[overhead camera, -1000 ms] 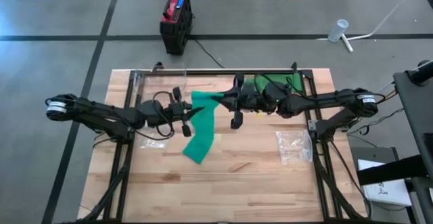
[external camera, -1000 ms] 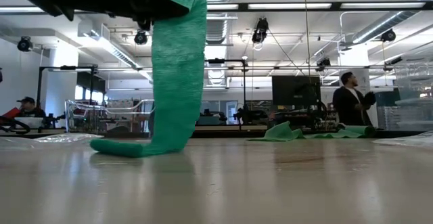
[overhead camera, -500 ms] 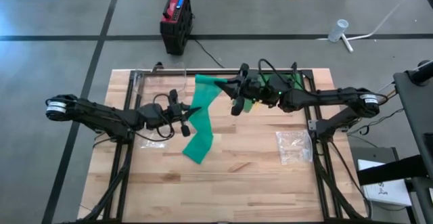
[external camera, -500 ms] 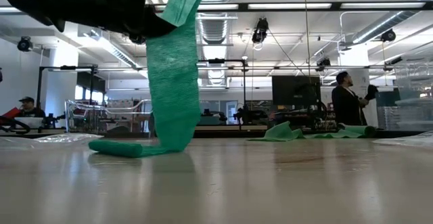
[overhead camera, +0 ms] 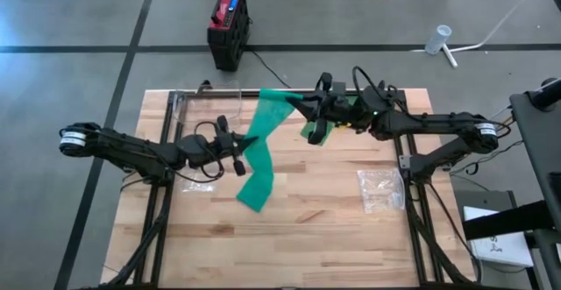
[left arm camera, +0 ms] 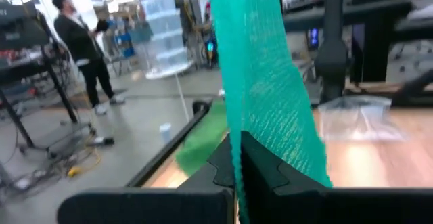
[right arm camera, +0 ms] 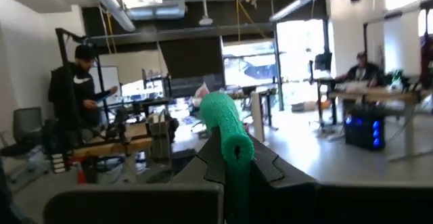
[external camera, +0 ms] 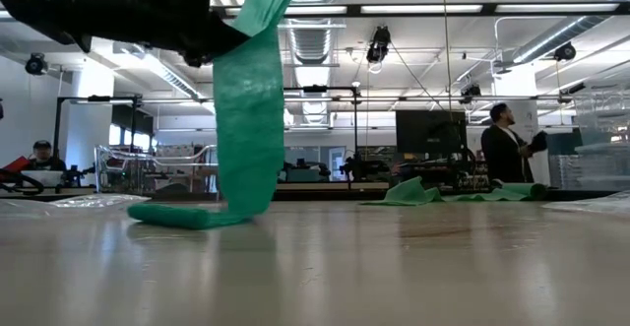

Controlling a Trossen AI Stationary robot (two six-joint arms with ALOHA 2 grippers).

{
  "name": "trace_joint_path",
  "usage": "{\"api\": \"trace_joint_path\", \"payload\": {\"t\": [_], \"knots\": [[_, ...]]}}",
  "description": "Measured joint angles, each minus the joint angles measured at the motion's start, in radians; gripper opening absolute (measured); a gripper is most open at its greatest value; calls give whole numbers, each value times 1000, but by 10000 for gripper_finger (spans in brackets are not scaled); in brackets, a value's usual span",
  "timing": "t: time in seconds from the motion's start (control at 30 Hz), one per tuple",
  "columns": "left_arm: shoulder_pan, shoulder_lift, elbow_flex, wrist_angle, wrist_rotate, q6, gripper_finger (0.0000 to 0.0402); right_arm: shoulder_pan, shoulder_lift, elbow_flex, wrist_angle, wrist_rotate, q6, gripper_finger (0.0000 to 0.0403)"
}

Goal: Roll bandage
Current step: Roll the blue bandage

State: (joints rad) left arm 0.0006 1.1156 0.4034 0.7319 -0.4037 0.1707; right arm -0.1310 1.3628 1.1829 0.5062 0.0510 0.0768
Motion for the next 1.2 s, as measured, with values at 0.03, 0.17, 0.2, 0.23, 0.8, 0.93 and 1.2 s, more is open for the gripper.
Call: {"api": "trace_joint_path", "payload": {"t": [0.03,0.17,0.2,0.23,0.8,0.93,1.2], "knots": [[0,-2,9,8,1,22,0,0,5,-7,11,1,-21,8],[0,-7,52,-1,4,67,8,0,50,-15,72,1,-111,8],[0,-7,64,-10,18,77,14,0,58,-15,88,2,-131,8],[0,-7,76,-19,37,83,22,0,64,-15,99,1,-155,8],[1,-138,398,-598,76,84,283,0,78,-24,106,1,-545,8],[11,-155,486,-760,75,107,330,0,78,-27,109,-4,-625,8],[112,-176,621,-785,113,187,351,-1,78,-57,105,-34,-881,8]]}}
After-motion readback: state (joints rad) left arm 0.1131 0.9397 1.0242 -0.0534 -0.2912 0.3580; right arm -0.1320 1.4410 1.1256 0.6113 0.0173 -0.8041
